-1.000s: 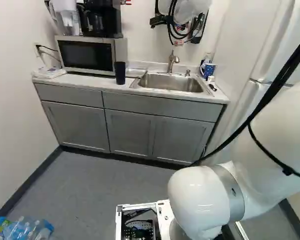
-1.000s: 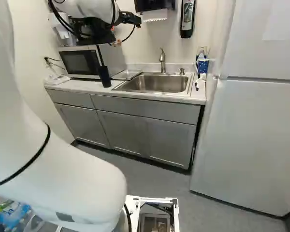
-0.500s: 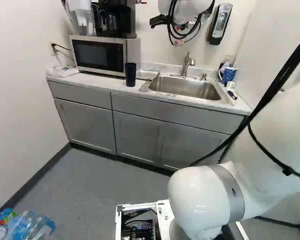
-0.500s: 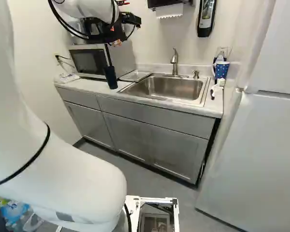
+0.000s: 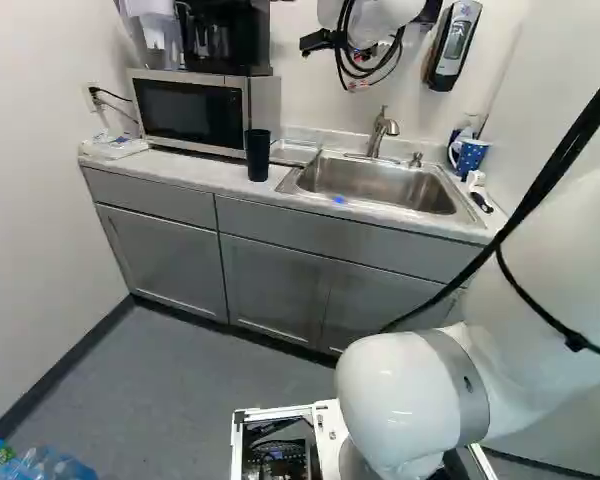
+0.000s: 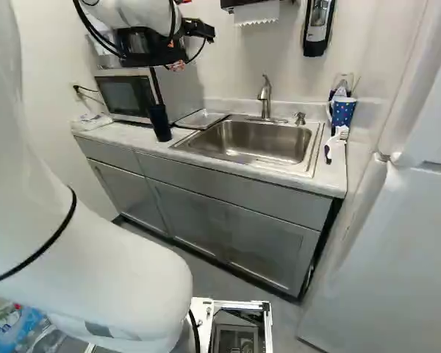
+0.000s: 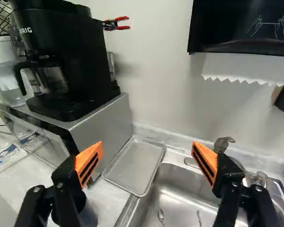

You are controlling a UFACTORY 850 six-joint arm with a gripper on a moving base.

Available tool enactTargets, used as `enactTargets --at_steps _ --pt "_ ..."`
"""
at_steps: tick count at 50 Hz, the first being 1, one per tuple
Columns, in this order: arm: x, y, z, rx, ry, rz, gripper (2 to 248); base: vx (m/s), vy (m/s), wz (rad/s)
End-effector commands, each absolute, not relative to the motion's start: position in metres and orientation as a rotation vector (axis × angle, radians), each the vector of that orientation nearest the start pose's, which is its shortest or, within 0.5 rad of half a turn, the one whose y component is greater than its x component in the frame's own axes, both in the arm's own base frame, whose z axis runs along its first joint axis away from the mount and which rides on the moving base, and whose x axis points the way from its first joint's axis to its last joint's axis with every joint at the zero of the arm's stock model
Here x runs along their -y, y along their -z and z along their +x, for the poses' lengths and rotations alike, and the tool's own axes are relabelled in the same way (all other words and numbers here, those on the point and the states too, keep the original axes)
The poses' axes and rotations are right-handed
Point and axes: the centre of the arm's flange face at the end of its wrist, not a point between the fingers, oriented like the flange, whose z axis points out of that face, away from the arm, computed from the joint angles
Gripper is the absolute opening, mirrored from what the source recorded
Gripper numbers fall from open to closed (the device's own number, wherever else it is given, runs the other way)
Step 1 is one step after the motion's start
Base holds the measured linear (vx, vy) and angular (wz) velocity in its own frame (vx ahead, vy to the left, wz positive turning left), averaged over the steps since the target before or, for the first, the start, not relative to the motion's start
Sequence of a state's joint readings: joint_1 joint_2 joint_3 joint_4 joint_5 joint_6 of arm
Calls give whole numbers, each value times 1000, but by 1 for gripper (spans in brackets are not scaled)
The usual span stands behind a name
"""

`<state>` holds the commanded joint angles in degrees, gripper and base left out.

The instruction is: Rinse the cup and place it in the tray

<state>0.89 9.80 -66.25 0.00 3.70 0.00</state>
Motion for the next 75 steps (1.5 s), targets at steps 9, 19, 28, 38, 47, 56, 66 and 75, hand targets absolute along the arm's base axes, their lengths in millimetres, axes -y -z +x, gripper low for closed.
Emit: enactTargets --at_steps 9,19,28,38,47,56,66,75 --pt "-7 -775 472 19 2008 -2403 247 132 -5 -2" --pt "-7 -775 472 19 2008 -2403 247 108 1 2" --pt "-7 -775 472 19 2008 -2403 247 72 -1 -2" --pt "-7 -775 472 19 2008 -2403 247 44 1 0" --pt "-7 -775 472 19 2008 -2403 247 0 0 0" --pt "-7 -775 472 19 2008 -2403 247 0 0 0" --pt "-2 -775 477 4 2011 -2411 247 0 0 0" --pt "9 -776 489 -23 2017 -2424 247 0 0 0"
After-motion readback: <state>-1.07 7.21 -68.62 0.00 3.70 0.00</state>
